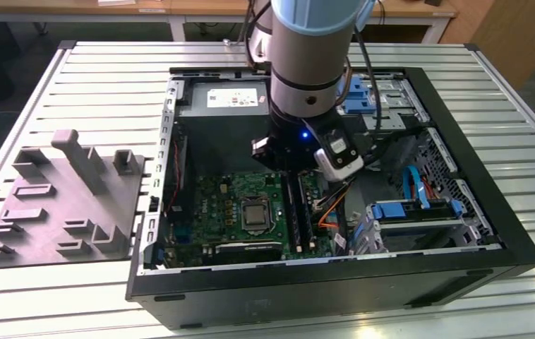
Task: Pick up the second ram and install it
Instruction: 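Press down the second ram until it locks into place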
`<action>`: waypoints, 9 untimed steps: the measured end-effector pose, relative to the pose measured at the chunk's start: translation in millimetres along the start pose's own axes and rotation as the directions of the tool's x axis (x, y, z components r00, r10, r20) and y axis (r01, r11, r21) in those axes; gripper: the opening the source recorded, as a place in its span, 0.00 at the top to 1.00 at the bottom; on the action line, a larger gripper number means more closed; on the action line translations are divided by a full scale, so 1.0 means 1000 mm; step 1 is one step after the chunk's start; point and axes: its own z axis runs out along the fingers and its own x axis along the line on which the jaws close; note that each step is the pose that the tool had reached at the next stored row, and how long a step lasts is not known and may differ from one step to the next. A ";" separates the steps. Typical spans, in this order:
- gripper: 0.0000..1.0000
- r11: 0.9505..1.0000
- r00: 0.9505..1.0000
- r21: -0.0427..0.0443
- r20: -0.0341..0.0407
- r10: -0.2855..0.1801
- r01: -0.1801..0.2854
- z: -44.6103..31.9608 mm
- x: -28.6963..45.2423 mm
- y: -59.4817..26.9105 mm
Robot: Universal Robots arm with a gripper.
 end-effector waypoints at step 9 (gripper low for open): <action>0.90 1.000 1.000 0.000 0.000 0.000 0.000 -0.0009 -0.0003 -0.0162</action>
